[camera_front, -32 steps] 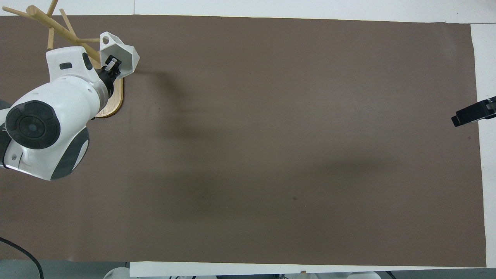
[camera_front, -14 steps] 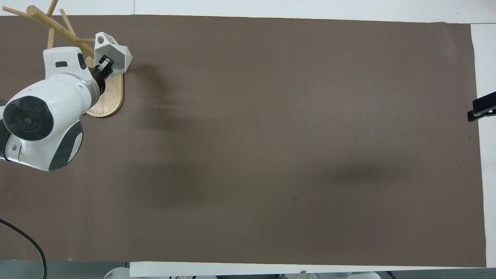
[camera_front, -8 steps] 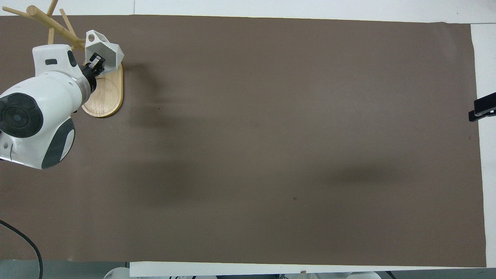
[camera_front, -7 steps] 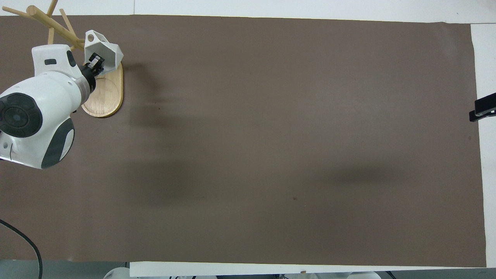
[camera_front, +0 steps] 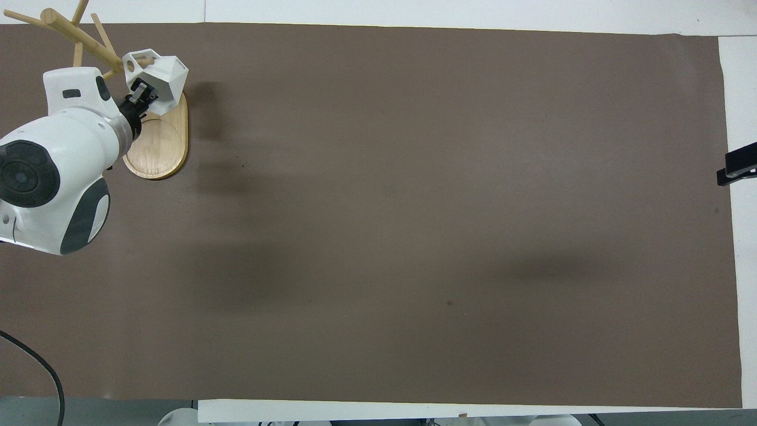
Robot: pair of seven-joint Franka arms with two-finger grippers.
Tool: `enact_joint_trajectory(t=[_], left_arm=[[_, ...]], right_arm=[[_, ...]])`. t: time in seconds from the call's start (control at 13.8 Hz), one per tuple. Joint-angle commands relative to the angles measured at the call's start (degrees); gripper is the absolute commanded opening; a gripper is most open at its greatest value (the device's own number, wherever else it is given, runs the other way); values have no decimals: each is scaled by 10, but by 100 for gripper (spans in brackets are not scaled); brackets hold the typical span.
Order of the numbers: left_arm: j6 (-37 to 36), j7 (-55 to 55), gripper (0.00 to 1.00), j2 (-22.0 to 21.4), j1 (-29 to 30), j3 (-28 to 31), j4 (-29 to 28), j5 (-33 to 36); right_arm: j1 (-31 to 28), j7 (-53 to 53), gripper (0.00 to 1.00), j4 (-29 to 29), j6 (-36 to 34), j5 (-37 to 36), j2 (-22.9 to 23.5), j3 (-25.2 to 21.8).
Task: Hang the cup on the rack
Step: 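Lower the mug onto a peg of the wooden mug tree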
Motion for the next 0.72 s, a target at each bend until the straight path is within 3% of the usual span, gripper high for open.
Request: enact_joint_trajectory(t=[0.0,0.36,0.43,0.58,0.65], left_arm=[[8,3,57,6,9,-7,10,5],[-69,-1,56,4,-10,-9,66,-11],[-104,3,61,1,-17,-12,84,-18],[-206,12,98,-9,-33,-16,113,-22],[-253,36,99,-15,-45,-18,118,-31]], right_arm=[[-3,8,100,-4,-3,-2,-6,4],[-4,8,100,-4,-3,-2,-6,4],[-3,8,100,-4,-3,-2,-6,4],[-4,8,100,-4,-3,-2,-6,4],[-4,8,100,-4,-3,-2,-6,4]])
